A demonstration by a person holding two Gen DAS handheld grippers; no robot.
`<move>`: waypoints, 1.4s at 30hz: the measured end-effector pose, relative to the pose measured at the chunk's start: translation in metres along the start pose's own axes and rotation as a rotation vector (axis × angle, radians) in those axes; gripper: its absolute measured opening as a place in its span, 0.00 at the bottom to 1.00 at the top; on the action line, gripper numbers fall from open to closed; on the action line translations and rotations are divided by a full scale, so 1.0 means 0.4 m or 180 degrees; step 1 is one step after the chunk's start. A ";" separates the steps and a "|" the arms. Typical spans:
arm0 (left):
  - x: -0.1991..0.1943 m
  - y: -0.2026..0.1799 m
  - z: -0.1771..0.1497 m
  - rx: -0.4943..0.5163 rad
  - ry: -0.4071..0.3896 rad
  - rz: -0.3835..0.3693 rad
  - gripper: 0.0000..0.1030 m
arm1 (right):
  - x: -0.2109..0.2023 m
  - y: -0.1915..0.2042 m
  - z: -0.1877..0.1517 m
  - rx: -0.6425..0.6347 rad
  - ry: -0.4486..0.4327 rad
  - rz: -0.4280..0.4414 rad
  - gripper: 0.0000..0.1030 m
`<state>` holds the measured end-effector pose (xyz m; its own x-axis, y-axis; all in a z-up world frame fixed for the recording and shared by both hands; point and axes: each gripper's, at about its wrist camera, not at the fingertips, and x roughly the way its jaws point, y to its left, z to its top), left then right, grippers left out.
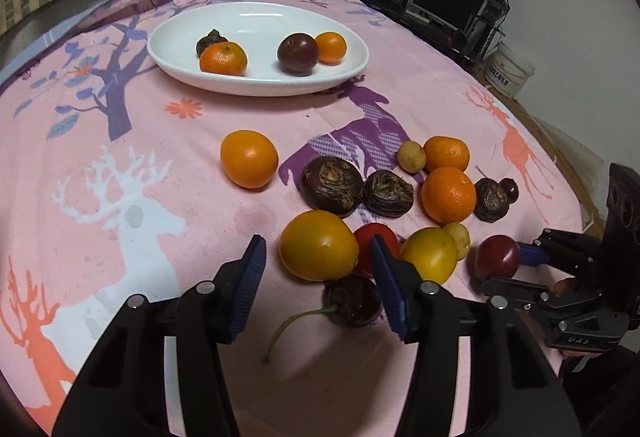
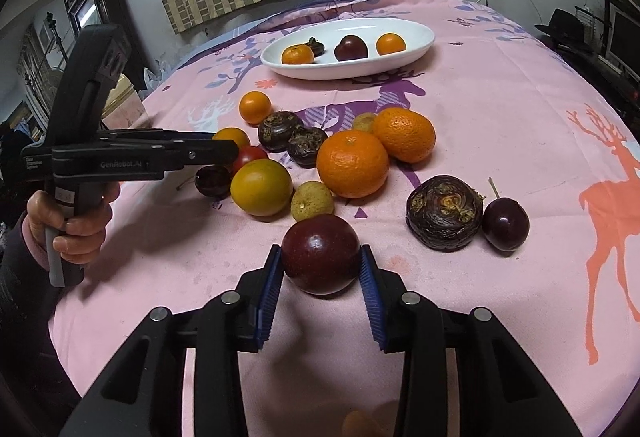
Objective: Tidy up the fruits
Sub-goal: 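Grasp a dark plum with the right gripper and place it on the plate, then grasp an orange with the left gripper while the right gripper grasps a plum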
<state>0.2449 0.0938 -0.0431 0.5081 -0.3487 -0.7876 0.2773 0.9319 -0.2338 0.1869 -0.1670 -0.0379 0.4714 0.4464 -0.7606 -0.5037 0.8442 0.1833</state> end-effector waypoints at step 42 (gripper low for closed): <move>0.074 0.100 0.379 -0.0403 -0.0531 0.0524 0.82 | 0.192 -0.109 0.481 0.0058 -0.0231 -0.0085 0.47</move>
<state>0.3944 0.1055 0.0107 0.6681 -0.1931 -0.7185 0.0808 0.9789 -0.1879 0.3842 -0.1123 0.0156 0.5359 0.4435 -0.7184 -0.4773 0.8611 0.1755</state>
